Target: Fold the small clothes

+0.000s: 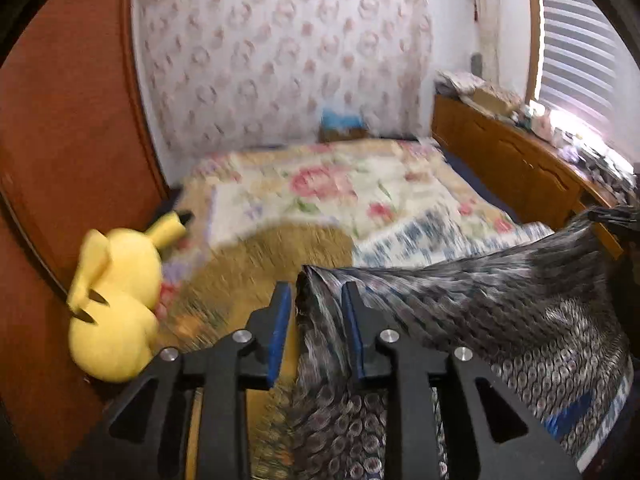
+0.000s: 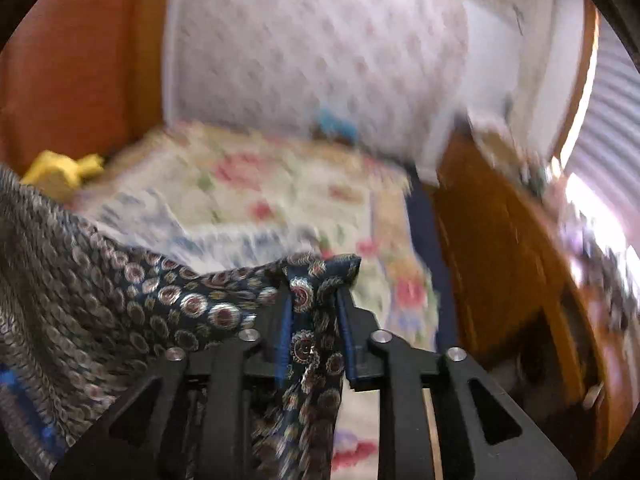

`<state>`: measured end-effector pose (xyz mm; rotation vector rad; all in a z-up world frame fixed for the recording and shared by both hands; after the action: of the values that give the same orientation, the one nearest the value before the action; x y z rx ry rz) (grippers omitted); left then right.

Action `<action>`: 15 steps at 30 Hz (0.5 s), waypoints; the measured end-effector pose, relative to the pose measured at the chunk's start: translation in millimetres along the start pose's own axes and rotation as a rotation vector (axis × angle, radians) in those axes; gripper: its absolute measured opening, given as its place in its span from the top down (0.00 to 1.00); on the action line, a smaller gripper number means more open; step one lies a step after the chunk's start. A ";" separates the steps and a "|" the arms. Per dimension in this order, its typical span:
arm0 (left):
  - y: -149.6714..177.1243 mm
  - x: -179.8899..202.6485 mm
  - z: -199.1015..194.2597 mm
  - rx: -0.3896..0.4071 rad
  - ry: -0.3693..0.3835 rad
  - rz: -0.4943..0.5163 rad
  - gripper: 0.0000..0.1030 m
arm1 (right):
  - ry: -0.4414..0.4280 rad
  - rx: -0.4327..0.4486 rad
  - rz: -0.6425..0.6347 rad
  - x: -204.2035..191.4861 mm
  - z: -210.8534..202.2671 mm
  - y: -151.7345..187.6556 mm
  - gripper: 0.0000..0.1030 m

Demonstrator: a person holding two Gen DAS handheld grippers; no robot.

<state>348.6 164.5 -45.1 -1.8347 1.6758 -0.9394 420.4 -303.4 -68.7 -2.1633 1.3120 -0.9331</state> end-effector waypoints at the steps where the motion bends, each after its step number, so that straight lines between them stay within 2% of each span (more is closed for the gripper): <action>1: 10.0 0.7 2.3 -0.010 0.008 0.012 0.69 | -0.007 -0.007 0.004 -2.1 8.6 7.5 0.78; 2: 18.8 2.8 2.7 -0.019 0.008 0.026 0.62 | -0.011 -0.015 -0.004 -5.5 14.3 14.5 0.75; 3: 26.8 5.2 2.2 -0.028 0.009 0.037 0.60 | -0.017 -0.025 -0.024 -9.7 19.3 24.2 0.67; 4: 35.8 7.5 -0.1 -0.040 0.019 0.043 0.58 | -0.018 -0.028 -0.035 -12.3 19.8 30.2 0.64; 8: 58.7 28.1 -20.8 -0.046 0.074 0.044 0.44 | -0.037 -0.027 -0.029 -22.0 5.1 55.7 0.55; 12: 80.3 50.5 -42.1 -0.052 0.127 0.066 0.43 | -0.088 0.002 -0.011 -33.0 -25.3 83.4 0.51; 15: 96.8 61.8 -51.4 -0.060 0.154 0.058 0.43 | -0.125 0.021 0.015 -41.5 -48.2 101.4 0.41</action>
<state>247.2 95.6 -73.4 -1.7805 1.8579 -1.0393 311.4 -313.4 -116.9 -2.1550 1.2512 -0.7884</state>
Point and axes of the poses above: each gripper's, at about its wrist camera, not at the fingertips, and z roughly the way its jaws point, x to its right, y to its underside, the point moved 7 cm from there along z, roughly the way its jaws point, and after that the axes turned 11 degrees about -z, right-handed, at the moved point
